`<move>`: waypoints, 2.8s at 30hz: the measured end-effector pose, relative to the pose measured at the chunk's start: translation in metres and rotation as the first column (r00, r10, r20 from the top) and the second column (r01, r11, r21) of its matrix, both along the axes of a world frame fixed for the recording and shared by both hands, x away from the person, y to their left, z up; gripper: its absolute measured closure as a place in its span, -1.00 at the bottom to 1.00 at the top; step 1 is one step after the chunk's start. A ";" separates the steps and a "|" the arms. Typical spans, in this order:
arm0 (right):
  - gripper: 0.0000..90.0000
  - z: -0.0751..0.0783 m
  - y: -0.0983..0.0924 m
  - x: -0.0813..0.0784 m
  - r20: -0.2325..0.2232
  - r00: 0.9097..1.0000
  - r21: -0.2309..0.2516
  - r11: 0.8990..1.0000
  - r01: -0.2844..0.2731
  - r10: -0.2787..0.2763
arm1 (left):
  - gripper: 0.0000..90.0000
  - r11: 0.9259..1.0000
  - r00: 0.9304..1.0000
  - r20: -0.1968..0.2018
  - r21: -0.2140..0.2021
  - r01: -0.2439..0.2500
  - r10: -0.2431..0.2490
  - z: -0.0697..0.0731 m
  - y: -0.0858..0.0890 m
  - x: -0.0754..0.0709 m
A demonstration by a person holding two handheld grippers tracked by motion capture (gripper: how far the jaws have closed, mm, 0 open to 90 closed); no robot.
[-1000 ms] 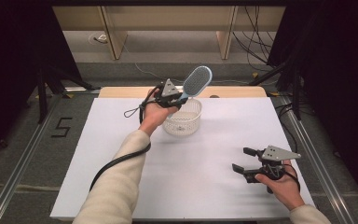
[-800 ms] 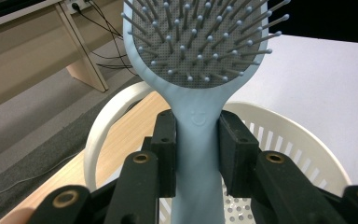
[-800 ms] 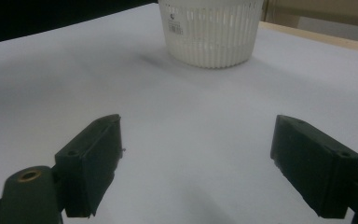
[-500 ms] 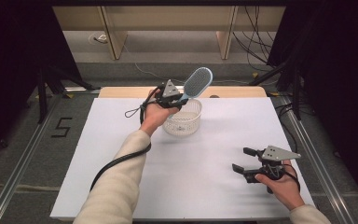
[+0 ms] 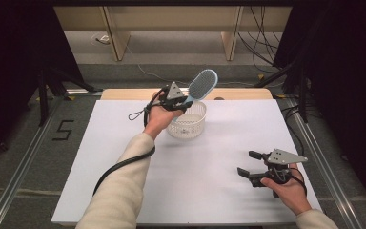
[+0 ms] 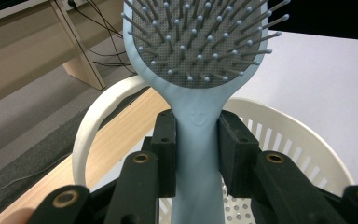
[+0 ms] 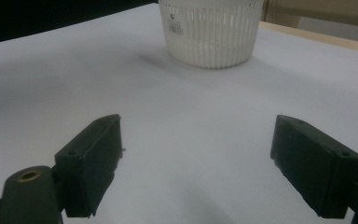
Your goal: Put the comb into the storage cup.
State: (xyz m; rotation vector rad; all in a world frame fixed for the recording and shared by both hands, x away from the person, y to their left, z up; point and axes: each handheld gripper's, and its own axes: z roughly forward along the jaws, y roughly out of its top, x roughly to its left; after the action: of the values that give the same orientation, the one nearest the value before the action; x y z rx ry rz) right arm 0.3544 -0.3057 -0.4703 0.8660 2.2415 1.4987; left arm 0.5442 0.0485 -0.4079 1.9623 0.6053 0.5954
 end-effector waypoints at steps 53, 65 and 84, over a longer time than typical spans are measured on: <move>-0.61 0.000 0.000 0.000 0.000 1.000 0.002 1.000 -0.001 0.001 | 0.55 0.998 0.999 -0.021 0.031 0.047 -0.047 -0.005 -0.009 0.004; -0.61 0.000 -0.001 0.000 -0.003 1.000 0.003 1.000 -0.001 0.001 | 0.55 0.998 0.998 -0.022 0.037 0.053 -0.052 -0.006 -0.011 0.005; -0.61 -0.001 -0.001 0.000 -0.003 1.000 0.004 1.000 -0.001 0.001 | 0.55 0.997 0.998 -0.031 0.042 0.062 -0.061 -0.008 -0.013 0.006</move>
State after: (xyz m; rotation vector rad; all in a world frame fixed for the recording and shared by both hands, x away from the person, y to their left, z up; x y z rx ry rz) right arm 0.3549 -0.3063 -0.4709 0.8694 2.2415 1.5042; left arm 0.5504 0.0356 -0.4161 2.0260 0.5527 0.5463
